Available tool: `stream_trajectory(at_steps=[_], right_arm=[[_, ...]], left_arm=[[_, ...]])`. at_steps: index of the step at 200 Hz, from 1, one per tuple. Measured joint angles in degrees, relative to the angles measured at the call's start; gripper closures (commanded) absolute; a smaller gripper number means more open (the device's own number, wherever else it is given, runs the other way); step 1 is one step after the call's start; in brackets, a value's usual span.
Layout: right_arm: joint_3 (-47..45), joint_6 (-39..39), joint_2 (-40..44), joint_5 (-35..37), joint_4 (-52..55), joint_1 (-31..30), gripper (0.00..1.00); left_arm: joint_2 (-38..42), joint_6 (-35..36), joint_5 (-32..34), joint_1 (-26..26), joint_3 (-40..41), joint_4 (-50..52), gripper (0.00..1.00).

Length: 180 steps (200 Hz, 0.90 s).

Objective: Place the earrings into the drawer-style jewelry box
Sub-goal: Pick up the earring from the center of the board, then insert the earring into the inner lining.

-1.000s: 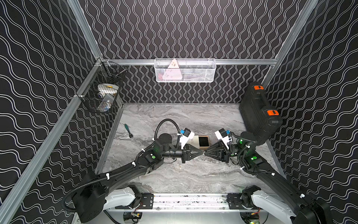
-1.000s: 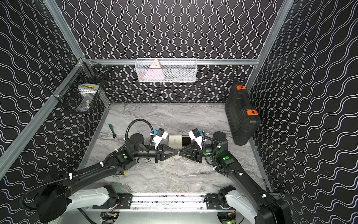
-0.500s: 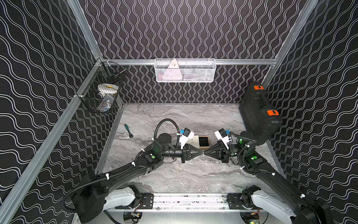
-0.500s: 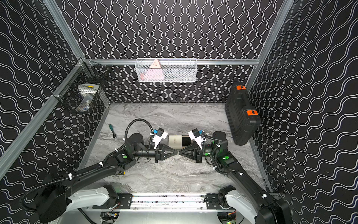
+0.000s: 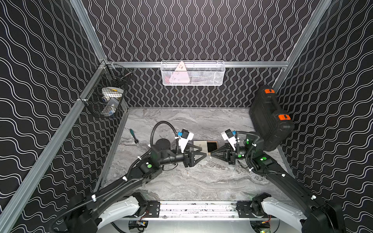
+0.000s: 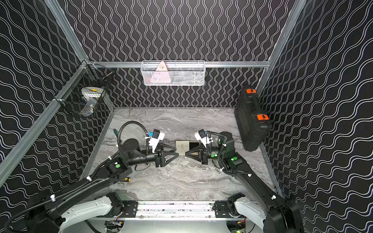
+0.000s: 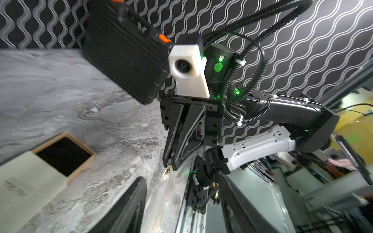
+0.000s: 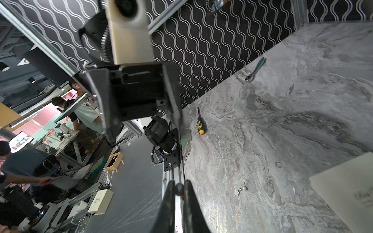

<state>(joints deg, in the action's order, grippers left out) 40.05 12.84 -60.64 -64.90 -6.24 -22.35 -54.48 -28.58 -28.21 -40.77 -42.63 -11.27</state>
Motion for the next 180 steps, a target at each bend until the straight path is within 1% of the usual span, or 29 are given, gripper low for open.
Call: stream_trajectory(at_steps=[18, 36, 60, 95, 112, 135, 180], right_arm=[[5.7, -1.8, -3.1, 3.6, 7.8, 0.0, 0.99], [12.1, -3.8, -6.5, 8.1, 16.3, 0.0, 1.0], [18.4, -6.1, -10.5, 14.4, 27.0, 0.0, 0.99], [25.1, -7.7, -15.8, 23.7, 39.8, 0.2, 1.0], [26.9, -8.0, -17.9, 27.4, 43.7, 0.3, 0.99], [27.1, -7.9, -19.8, 31.9, 47.5, 0.4, 0.99], [26.7, -7.7, -24.5, 39.2, 50.1, 0.4, 1.0]], left_arm=[[3.1, 2.2, 6.4, 0.0, -1.6, 5.3, 0.35], [4.2, 3.7, 10.5, 0.0, -1.9, 9.0, 0.35], [4.1, 4.5, 13.0, 0.0, -1.5, 11.7, 0.35], [3.4, 4.6, 14.1, 0.0, -0.7, 12.3, 0.35], [3.5, 4.6, 14.5, 0.0, -0.4, 12.4, 0.34], [4.1, 4.6, 15.2, 0.0, -0.3, 12.6, 0.34], [4.2, 4.6, 16.0, 0.0, -0.2, 13.0, 0.34]])
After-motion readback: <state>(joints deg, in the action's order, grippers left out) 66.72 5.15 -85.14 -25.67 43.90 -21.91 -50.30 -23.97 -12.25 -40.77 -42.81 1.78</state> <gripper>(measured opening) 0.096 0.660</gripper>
